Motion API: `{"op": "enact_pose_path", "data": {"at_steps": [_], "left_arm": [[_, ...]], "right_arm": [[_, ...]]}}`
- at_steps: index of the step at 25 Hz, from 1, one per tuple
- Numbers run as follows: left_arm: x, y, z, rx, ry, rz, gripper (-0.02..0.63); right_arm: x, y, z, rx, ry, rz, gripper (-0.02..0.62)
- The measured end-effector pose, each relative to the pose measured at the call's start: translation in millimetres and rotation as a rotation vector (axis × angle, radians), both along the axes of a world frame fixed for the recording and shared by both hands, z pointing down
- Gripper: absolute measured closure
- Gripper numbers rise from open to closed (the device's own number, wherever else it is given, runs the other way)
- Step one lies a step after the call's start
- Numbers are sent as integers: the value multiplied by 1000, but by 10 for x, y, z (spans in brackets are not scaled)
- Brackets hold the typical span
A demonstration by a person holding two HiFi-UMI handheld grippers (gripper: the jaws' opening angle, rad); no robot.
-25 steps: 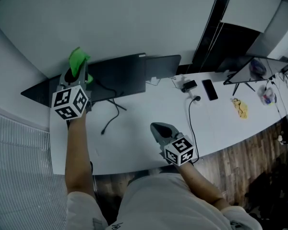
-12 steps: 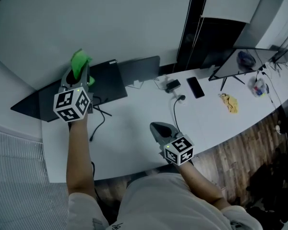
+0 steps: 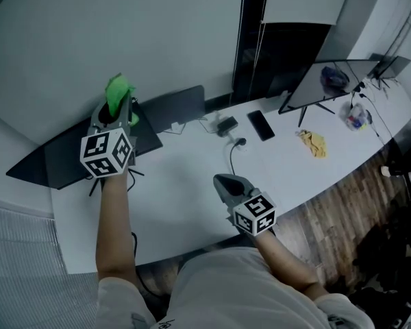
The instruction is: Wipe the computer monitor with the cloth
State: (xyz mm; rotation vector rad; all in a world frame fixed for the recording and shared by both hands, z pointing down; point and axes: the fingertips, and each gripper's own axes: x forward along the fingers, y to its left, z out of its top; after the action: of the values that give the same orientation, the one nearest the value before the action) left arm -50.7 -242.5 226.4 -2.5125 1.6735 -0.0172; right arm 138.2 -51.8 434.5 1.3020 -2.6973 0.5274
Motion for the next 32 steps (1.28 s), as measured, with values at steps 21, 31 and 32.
{"op": "enact_pose_path", "data": {"at_steps": [21, 31, 32], "left_arm": [[1452, 391, 471, -43, -8, 251, 502], [1513, 1003, 1325, -160, -38, 250, 502], [1487, 1065, 1393, -173, -36, 247, 502]], "right_arm": [[610, -225, 40, -3, -26, 37, 592], [526, -243, 18, 15, -11, -39, 592], [506, -233, 9, 19, -8, -47, 592]]}}
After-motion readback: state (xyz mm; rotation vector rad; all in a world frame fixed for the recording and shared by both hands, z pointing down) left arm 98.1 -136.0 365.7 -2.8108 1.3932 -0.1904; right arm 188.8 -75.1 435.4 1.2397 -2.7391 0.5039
